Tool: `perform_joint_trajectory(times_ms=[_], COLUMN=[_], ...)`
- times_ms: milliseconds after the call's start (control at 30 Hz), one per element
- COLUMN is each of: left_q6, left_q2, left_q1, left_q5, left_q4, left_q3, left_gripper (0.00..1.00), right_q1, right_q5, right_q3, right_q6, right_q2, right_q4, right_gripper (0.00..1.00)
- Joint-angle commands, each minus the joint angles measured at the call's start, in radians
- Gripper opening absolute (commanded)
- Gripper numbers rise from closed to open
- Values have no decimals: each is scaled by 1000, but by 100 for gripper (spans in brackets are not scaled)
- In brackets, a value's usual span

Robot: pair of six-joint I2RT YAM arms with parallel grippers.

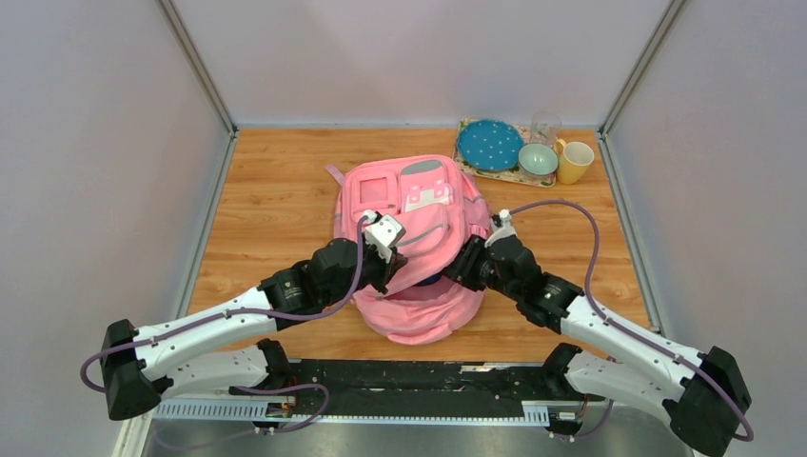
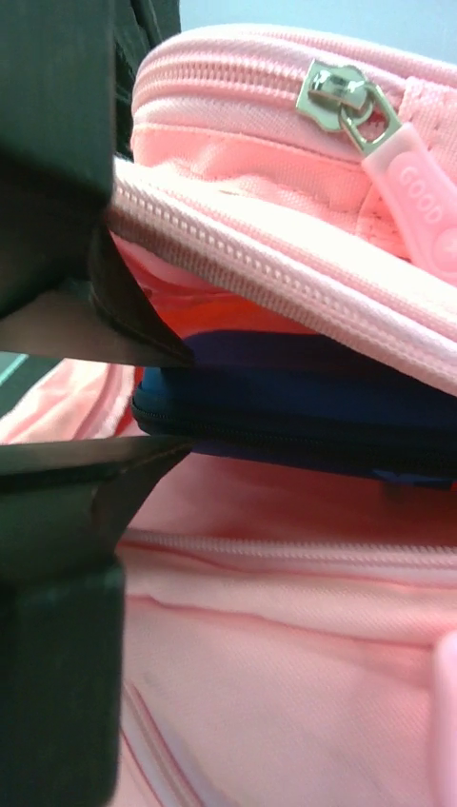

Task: Pack the student bag
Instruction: Adjust the stationery in the student bag.

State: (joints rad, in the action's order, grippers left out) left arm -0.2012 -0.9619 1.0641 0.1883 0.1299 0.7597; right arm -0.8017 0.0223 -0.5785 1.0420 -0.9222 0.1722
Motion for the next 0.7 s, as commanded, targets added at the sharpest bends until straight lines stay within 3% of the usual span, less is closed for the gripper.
perform_joint_trajectory(times_ms=[0, 167, 333, 467, 500, 533, 667], left_q6=[-35, -56, -67, -70, -72, -72, -72], left_q2=[37, 32, 29, 22, 20, 17, 14], left_q1=[8, 8, 8, 8, 8, 8, 10], left_q5=[-35, -7, -16, -20, -21, -23, -21], left_q4=[-84, -84, -92, -98, -99, -98, -93], left_q3=[12, 9, 4, 6, 9, 10, 16], left_gripper=[0, 0, 0, 0, 0, 0, 0], right_q1=[7, -4, -7, -24, -28, -43, -96], right_q5=[71, 151, 59, -4, -7, -7, 22], right_q3=[43, 155, 192, 186, 183, 178, 157], right_q6=[22, 24, -10, -19, -14, -10, -4], right_q2=[72, 311, 473, 436, 421, 401, 301], right_q4=[-73, 53, 96, 67, 59, 56, 14], right_gripper=[44, 48, 48, 34, 24, 19, 9])
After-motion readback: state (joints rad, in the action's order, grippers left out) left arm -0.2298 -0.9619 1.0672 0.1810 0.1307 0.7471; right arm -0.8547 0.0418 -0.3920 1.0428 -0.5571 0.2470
